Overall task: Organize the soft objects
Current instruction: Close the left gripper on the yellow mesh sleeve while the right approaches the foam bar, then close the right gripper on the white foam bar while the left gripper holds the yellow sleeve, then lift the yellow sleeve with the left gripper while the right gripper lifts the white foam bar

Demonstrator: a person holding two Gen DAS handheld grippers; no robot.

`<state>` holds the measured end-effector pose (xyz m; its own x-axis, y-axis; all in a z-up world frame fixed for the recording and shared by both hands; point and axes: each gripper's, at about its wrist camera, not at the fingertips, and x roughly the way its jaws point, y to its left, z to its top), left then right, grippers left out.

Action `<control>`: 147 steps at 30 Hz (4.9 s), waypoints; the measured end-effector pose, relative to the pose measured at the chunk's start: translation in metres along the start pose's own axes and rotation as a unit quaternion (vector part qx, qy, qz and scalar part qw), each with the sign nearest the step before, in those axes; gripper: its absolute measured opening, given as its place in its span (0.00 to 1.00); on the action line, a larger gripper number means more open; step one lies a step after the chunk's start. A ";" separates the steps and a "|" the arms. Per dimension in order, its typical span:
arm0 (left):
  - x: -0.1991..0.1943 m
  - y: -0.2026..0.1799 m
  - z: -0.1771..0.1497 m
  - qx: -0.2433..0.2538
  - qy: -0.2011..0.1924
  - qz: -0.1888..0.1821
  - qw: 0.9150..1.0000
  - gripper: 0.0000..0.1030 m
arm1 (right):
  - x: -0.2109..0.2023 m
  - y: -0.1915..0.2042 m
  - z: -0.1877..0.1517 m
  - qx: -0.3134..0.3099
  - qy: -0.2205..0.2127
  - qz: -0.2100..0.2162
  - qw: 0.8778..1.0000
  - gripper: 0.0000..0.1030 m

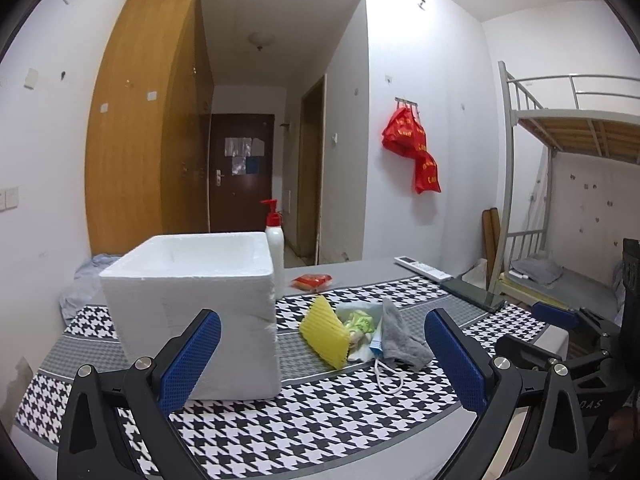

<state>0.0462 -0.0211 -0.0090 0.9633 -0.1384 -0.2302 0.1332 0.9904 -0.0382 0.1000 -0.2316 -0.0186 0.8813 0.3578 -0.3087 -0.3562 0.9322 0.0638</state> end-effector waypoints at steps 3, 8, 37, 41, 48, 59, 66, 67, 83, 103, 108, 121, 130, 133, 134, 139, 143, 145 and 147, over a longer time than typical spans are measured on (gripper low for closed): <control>0.009 -0.002 0.000 -0.001 0.013 -0.011 1.000 0.99 | 0.006 -0.002 -0.002 -0.001 0.008 -0.006 1.000 1.00; 0.025 -0.010 0.000 -0.003 0.033 -0.031 0.999 0.99 | 0.016 -0.007 -0.005 -0.004 0.020 -0.015 1.000 1.00; 0.104 -0.046 0.001 0.021 0.110 -0.007 0.994 0.99 | 0.054 -0.056 -0.015 0.026 0.068 -0.021 0.997 1.00; 0.116 -0.044 0.003 0.016 0.123 0.011 0.992 0.99 | 0.059 -0.061 -0.012 0.029 0.070 -0.020 0.997 1.00; 0.135 -0.044 0.001 0.018 0.142 0.016 0.990 0.99 | 0.068 -0.067 -0.011 0.030 0.081 -0.021 0.996 1.00; 0.161 -0.035 0.001 -0.003 0.163 0.046 0.986 0.95 | 0.076 -0.077 -0.014 0.041 0.099 -0.024 0.994 1.00; 0.172 -0.025 -0.003 -0.004 0.172 0.086 0.981 0.84 | 0.081 -0.080 -0.016 0.045 0.109 -0.016 0.993 1.00; 0.173 -0.023 -0.003 -0.008 0.175 0.088 0.981 0.82 | 0.084 -0.079 -0.016 0.045 0.113 -0.014 0.992 1.00; 0.201 -0.014 -0.012 -0.019 0.230 0.099 0.968 0.35 | 0.102 -0.073 -0.028 0.044 0.154 0.011 0.987 1.00; 0.205 0.001 -0.017 -0.041 0.235 0.041 0.970 0.11 | 0.105 -0.060 -0.034 0.040 0.170 -0.013 0.985 1.00; 0.203 0.001 -0.021 -0.044 0.232 0.033 0.971 0.11 | 0.108 -0.054 -0.035 0.034 0.180 -0.040 0.982 1.00; 0.194 0.002 -0.022 -0.051 0.213 0.008 0.976 0.11 | 0.109 -0.033 -0.046 0.016 0.218 -0.095 0.971 0.58; 0.185 0.006 -0.021 -0.058 0.194 0.001 0.979 0.11 | 0.108 -0.031 -0.048 0.016 0.235 -0.107 0.966 0.39; 0.180 0.005 -0.020 -0.053 0.183 -0.007 0.982 0.11 | 0.108 -0.027 -0.049 0.011 0.234 -0.110 0.966 0.35; 0.178 0.004 -0.020 -0.052 0.179 -0.009 0.982 0.11 | 0.106 -0.024 -0.051 0.010 0.234 -0.110 0.966 0.32; 0.173 0.008 -0.020 -0.056 0.174 -0.013 0.983 0.11 | 0.106 -0.020 -0.052 0.011 0.229 -0.123 0.965 0.22; 0.169 0.007 -0.018 -0.054 0.165 -0.018 0.985 0.11 | 0.103 -0.026 -0.050 0.027 0.223 -0.113 0.968 0.21; 0.168 0.007 -0.018 -0.055 0.163 -0.023 0.985 0.11 | 0.102 -0.027 -0.049 0.030 0.221 -0.110 0.968 0.20; 0.165 0.007 -0.017 -0.054 0.160 -0.027 0.985 0.11 | 0.101 -0.027 -0.049 0.031 0.220 -0.108 0.969 0.20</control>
<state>0.2024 -0.0375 -0.0642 0.8307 -0.2023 -0.5186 0.1398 0.9776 -0.1574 0.1835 -0.2230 -0.0976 0.7098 0.1096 -0.6958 -0.1467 0.9892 0.0062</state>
